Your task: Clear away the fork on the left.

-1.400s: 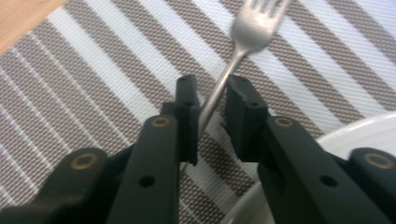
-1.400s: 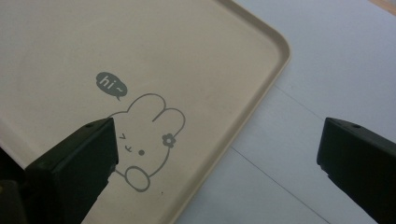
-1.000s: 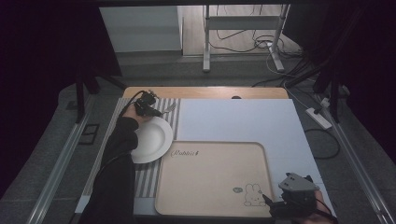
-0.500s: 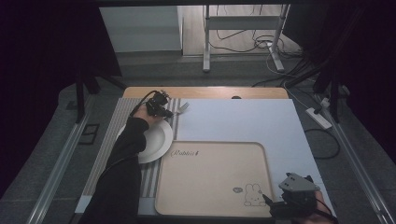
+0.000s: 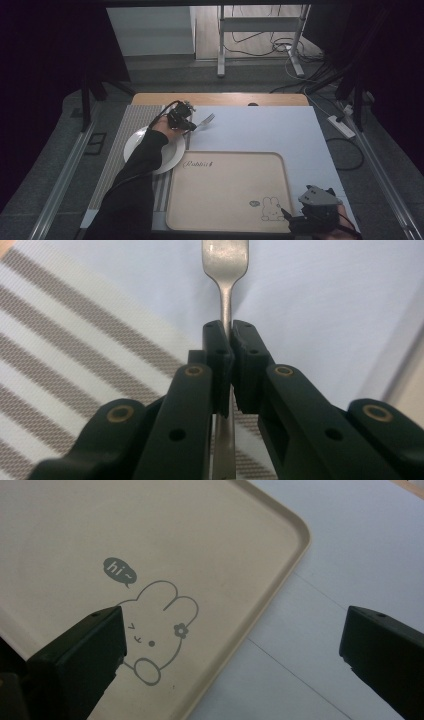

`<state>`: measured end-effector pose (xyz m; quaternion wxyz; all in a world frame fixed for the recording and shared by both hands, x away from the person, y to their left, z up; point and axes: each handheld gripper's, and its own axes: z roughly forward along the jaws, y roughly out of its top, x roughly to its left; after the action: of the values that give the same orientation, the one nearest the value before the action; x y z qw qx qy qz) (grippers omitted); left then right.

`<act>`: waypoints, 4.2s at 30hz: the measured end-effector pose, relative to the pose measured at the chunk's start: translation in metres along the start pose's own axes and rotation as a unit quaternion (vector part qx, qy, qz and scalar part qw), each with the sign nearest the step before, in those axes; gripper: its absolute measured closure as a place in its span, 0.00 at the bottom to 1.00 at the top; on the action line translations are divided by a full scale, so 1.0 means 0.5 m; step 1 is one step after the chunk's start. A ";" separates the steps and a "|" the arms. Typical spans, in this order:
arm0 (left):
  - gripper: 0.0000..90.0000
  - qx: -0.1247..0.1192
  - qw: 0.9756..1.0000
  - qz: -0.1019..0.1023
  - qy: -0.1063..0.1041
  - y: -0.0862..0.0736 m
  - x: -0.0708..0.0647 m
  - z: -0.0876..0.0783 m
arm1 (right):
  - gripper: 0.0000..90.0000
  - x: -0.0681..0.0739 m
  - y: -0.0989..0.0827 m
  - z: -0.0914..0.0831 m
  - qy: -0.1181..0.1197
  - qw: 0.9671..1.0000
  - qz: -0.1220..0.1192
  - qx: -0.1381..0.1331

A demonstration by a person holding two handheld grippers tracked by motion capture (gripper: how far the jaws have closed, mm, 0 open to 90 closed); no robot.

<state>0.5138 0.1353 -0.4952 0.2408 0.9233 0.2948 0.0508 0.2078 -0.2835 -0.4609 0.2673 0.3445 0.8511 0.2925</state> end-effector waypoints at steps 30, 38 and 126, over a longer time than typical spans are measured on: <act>0.96 0.025 0.999 0.006 -0.031 -0.015 -0.148 -0.015 | 0.00 0.002 0.000 0.000 -0.001 1.000 -0.003 -0.001; 0.96 0.023 0.999 -0.021 -0.042 -0.044 -0.185 -0.033 | 0.00 0.002 0.000 -0.001 0.000 1.000 -0.002 -0.002; 0.99 0.036 0.996 -0.056 -0.055 -0.176 -0.306 -0.045 | 0.00 -0.022 -0.005 -0.008 0.008 0.998 0.064 -0.018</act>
<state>0.3374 0.1201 -0.5100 0.2260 0.9147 0.3341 -0.0244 0.2109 -0.2944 -0.4569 0.2476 0.3911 0.8239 0.3269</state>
